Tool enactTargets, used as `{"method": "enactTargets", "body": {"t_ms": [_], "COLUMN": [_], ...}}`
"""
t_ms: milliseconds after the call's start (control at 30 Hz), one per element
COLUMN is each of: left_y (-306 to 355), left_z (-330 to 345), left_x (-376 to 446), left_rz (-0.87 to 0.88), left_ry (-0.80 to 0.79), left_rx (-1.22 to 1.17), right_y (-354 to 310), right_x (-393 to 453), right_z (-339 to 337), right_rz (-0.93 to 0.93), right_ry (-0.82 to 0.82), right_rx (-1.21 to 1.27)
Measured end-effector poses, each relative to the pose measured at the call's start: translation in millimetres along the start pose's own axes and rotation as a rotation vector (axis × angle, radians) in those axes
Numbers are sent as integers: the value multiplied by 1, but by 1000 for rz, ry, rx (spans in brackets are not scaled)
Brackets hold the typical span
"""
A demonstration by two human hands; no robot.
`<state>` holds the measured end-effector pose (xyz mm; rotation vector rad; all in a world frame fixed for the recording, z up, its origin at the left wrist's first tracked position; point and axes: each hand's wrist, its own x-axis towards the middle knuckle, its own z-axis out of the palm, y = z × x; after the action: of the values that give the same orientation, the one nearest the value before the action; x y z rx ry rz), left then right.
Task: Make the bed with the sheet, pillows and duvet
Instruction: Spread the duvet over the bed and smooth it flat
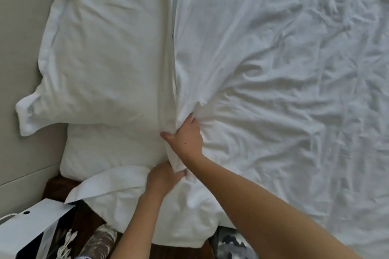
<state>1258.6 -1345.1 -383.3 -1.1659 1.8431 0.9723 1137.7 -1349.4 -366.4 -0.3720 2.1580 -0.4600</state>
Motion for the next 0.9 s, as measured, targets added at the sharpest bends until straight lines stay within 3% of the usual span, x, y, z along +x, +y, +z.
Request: {"method": "enactTargets", "body": {"t_ms": [200, 333, 533, 733, 900], "left_y": [3, 12, 54, 161, 287], "left_z": [42, 55, 78, 144, 246], "left_x": [-29, -55, -114, -196, -253], "left_rz": [-76, -79, -55, 19, 73], "left_ry": [6, -46, 134, 327, 384], "left_rx": [-174, -83, -4, 9, 45], "right_y": [35, 53, 88, 168, 287], "right_x": [-9, -28, -68, -105, -135], "right_z": [-3, -21, -83, -182, -298], "right_rz": [104, 49, 8, -62, -111], "right_ry": [44, 24, 23, 14, 29], "right_rx": [84, 58, 140, 223, 210]}}
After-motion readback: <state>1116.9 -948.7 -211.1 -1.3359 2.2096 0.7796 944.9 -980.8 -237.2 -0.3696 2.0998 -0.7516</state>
